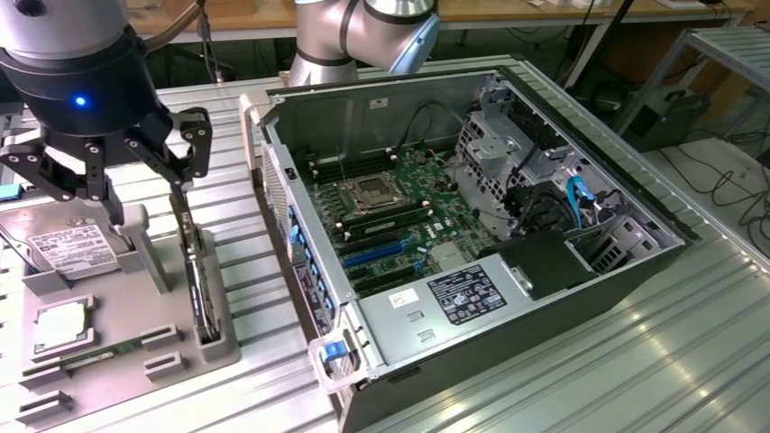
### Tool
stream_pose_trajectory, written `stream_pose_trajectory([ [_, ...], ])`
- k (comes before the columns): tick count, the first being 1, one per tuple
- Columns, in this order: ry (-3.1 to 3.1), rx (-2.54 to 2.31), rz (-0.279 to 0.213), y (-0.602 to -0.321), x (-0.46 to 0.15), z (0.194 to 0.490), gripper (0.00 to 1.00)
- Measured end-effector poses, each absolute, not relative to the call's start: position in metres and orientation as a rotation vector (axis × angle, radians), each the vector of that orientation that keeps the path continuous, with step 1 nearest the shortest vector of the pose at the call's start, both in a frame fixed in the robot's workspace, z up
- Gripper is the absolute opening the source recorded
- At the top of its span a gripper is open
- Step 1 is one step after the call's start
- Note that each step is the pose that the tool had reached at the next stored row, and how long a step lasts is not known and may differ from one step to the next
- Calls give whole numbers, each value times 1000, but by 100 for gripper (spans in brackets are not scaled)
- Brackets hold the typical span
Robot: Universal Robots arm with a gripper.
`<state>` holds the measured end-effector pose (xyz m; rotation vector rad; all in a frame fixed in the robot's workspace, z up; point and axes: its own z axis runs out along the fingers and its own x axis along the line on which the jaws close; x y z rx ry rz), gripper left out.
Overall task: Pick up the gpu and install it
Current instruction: 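Pick up the gpu and move the gpu toward the slot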
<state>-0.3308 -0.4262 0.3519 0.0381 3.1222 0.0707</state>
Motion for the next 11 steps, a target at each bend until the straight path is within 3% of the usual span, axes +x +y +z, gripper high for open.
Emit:
stream_pose_trajectory([
  [11, 3128, 34, 71, -427, -331, 343, 60],
])
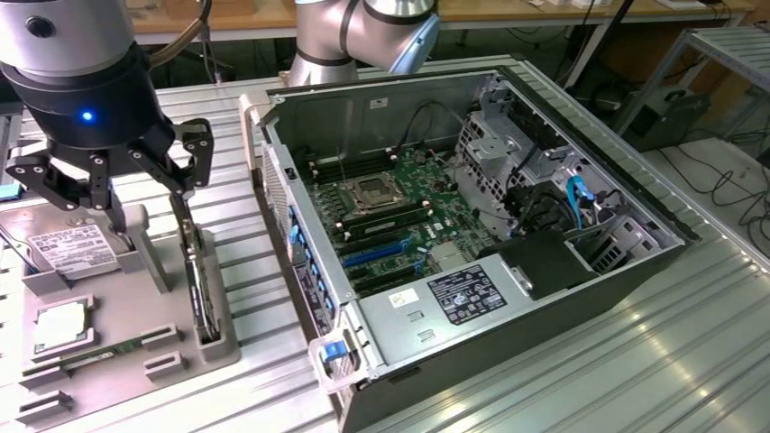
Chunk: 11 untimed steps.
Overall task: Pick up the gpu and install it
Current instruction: 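Pick up the gpu and move the gpu toward the slot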
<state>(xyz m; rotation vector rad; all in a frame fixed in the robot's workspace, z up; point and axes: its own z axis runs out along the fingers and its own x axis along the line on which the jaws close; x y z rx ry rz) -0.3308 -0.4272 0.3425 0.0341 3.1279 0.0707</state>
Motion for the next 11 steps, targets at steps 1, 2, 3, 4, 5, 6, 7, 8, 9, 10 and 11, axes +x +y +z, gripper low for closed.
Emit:
stream_pose_trajectory([
  [1, 3128, 34, 71, -427, -331, 342, 60],
  [2, 3128, 34, 71, -428, -331, 341, 60],
  [3, 3128, 33, 71, -428, -331, 340, 60],
  [4, 3128, 33, 71, -428, -331, 339, 60],
  [5, 3128, 33, 71, -429, -331, 338, 60],
  [6, 3128, 32, 71, -429, -331, 337, 60],
  [7, 3128, 32, 71, -429, -331, 336, 60],
  [8, 3128, 32, 71, -430, -331, 335, 60],
  [9, 3128, 32, 71, -431, -331, 335, 60],
  [10, 3128, 32, 71, -431, -331, 334, 60],
  [11, 3128, 32, 71, -431, -331, 333, 60],
])
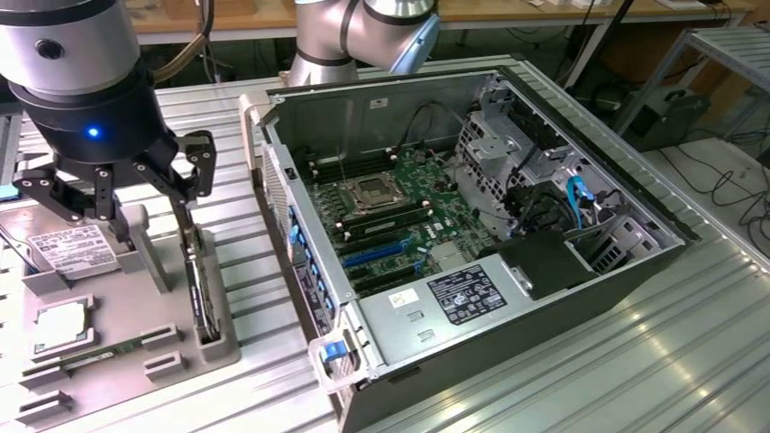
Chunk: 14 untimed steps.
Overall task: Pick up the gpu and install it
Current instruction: 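Pick up the gpu and move the gpu toward the slot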
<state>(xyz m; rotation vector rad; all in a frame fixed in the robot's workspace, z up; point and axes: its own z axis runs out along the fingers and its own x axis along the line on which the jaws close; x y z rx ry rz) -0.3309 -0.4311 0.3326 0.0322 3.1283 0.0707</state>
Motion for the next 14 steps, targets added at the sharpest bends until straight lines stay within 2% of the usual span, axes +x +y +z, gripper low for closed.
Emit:
stream_pose_trajectory([
  [14, 3129, 30, 70, -434, -331, 322, 60],
])
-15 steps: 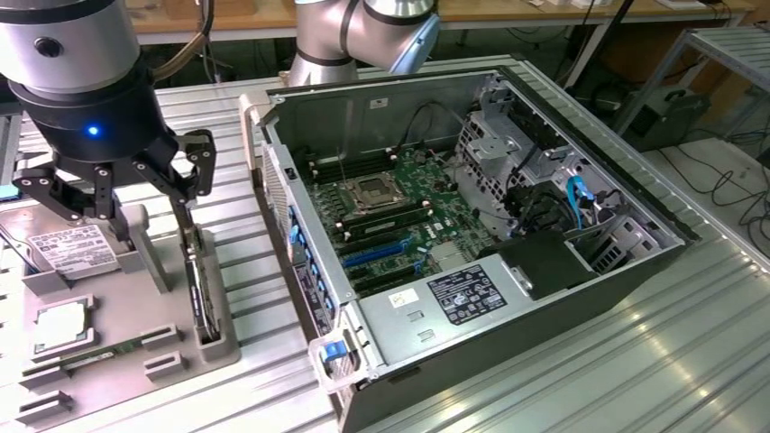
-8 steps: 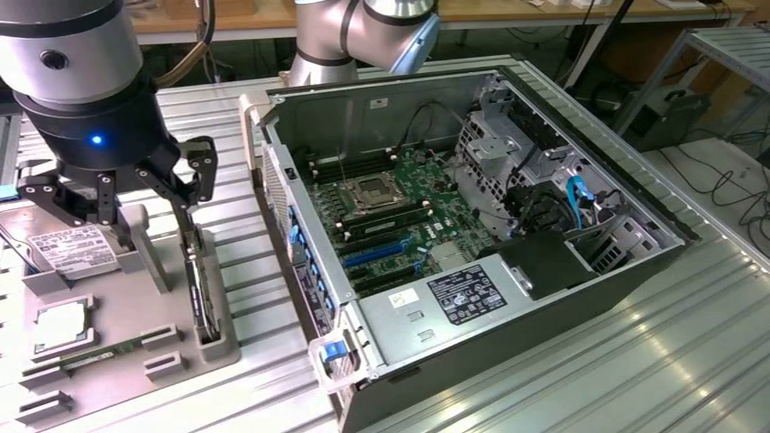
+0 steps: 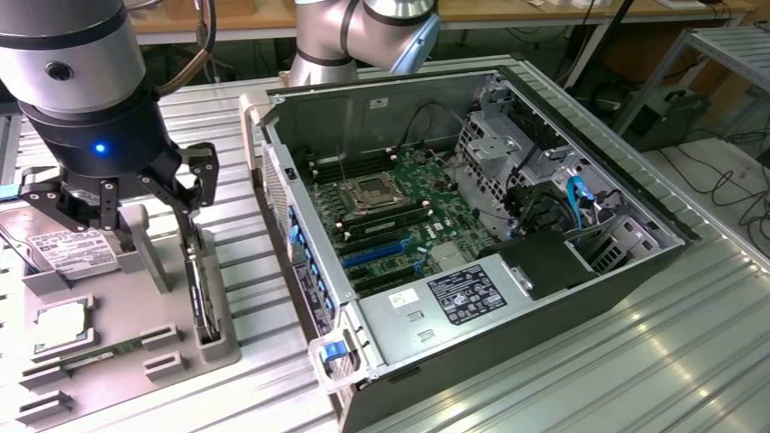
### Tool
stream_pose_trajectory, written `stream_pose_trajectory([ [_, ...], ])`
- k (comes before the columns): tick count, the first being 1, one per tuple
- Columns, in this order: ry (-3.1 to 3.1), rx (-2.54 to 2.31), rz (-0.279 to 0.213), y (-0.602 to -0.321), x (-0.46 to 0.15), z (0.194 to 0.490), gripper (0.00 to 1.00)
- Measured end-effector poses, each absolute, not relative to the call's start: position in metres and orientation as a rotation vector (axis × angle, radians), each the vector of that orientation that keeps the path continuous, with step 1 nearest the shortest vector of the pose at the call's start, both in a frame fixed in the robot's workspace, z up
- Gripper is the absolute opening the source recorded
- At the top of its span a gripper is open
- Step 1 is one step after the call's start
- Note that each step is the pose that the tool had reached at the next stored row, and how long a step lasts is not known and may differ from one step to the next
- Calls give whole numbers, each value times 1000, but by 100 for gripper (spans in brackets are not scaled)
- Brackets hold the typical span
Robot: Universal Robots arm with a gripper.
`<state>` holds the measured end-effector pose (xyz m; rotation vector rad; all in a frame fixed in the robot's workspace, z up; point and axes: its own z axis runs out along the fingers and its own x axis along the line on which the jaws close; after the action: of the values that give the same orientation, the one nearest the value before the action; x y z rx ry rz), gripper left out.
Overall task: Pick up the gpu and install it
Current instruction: 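Pick up the gpu and move the gpu toward the slot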
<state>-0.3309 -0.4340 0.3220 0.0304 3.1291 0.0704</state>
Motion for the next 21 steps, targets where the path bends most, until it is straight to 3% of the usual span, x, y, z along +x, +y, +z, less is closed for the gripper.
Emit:
stream_pose_trajectory([
  [21, 3129, 24, 71, -435, -331, 311, 60],
])
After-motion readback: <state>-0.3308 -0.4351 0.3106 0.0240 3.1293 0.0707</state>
